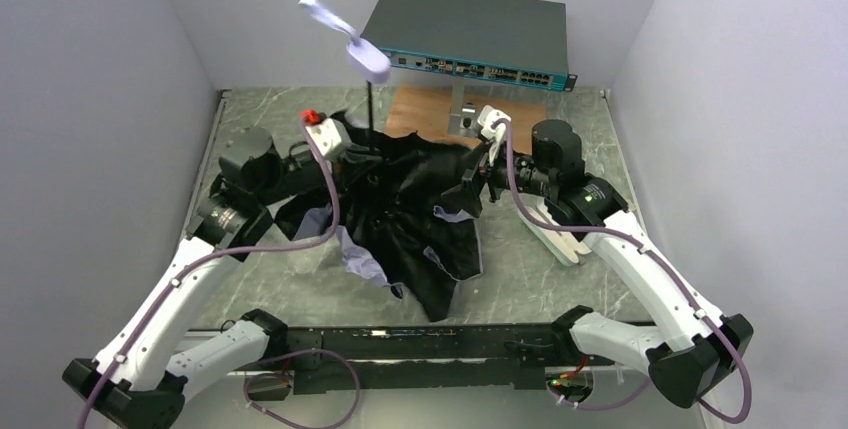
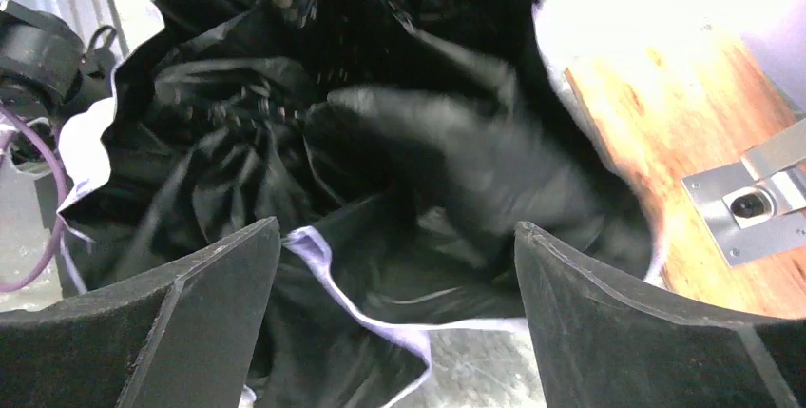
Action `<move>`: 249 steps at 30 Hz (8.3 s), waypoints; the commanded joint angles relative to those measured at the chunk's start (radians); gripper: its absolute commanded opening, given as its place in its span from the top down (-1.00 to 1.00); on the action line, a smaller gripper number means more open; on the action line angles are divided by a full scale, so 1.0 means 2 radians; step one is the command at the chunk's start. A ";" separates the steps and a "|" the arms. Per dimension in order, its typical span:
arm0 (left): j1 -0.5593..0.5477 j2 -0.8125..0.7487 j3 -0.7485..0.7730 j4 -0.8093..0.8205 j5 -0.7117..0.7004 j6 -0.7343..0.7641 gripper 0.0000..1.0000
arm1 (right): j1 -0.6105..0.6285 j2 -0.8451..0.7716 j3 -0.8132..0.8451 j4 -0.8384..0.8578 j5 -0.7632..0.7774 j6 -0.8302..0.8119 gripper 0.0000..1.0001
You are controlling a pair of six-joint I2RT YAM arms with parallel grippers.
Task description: Open the umbrella
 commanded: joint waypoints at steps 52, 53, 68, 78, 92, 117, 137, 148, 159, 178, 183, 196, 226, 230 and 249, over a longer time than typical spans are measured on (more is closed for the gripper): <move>0.061 0.006 -0.035 0.045 0.164 0.090 -0.05 | 0.096 0.132 0.060 0.341 0.032 0.156 1.00; 0.052 0.008 -0.041 0.060 0.149 0.084 0.00 | 0.096 0.133 0.061 0.345 0.034 0.161 1.00; -0.032 0.068 -0.055 0.157 0.020 0.011 0.16 | 0.098 0.116 0.052 0.360 0.044 0.178 1.00; -0.035 0.059 -0.092 0.176 -0.002 -0.073 0.21 | 0.100 0.106 0.043 0.371 0.067 0.177 1.00; -0.037 0.046 -0.098 0.186 -0.012 -0.054 -0.15 | 0.101 0.113 0.040 0.371 0.016 0.176 1.00; -0.044 0.050 -0.077 0.229 0.038 -0.060 -0.15 | 0.109 0.143 0.056 0.374 0.013 0.170 1.00; -0.045 0.056 -0.090 0.229 0.029 -0.088 1.00 | 0.105 0.154 0.101 0.375 0.039 0.180 -0.01; -0.034 0.059 -0.093 0.234 0.039 -0.160 1.00 | 0.092 0.147 0.129 0.359 0.050 0.145 0.15; -0.026 0.073 -0.051 0.152 0.047 -0.026 -0.16 | 0.092 0.148 0.138 0.337 0.030 0.144 1.00; -0.067 0.113 -0.072 0.166 -0.008 0.048 0.43 | 0.099 0.144 0.139 0.339 0.035 0.160 1.00; -0.054 0.103 -0.125 0.135 -0.013 0.093 0.25 | 0.097 0.142 0.149 0.335 0.036 0.162 1.00; -0.003 0.118 -0.172 0.113 0.036 0.133 -0.21 | 0.095 0.137 0.121 0.343 0.034 0.154 1.00; 0.077 0.126 -0.156 0.050 0.079 0.206 -0.39 | 0.053 0.139 -0.057 0.299 -0.029 -0.023 0.23; 0.074 0.129 -0.142 0.050 0.081 0.179 -0.56 | 0.032 0.125 -0.063 0.264 -0.040 -0.032 -0.24; -0.022 0.151 -0.124 0.061 0.086 0.215 -0.17 | 0.010 0.068 -0.112 0.097 -0.059 -0.100 -0.07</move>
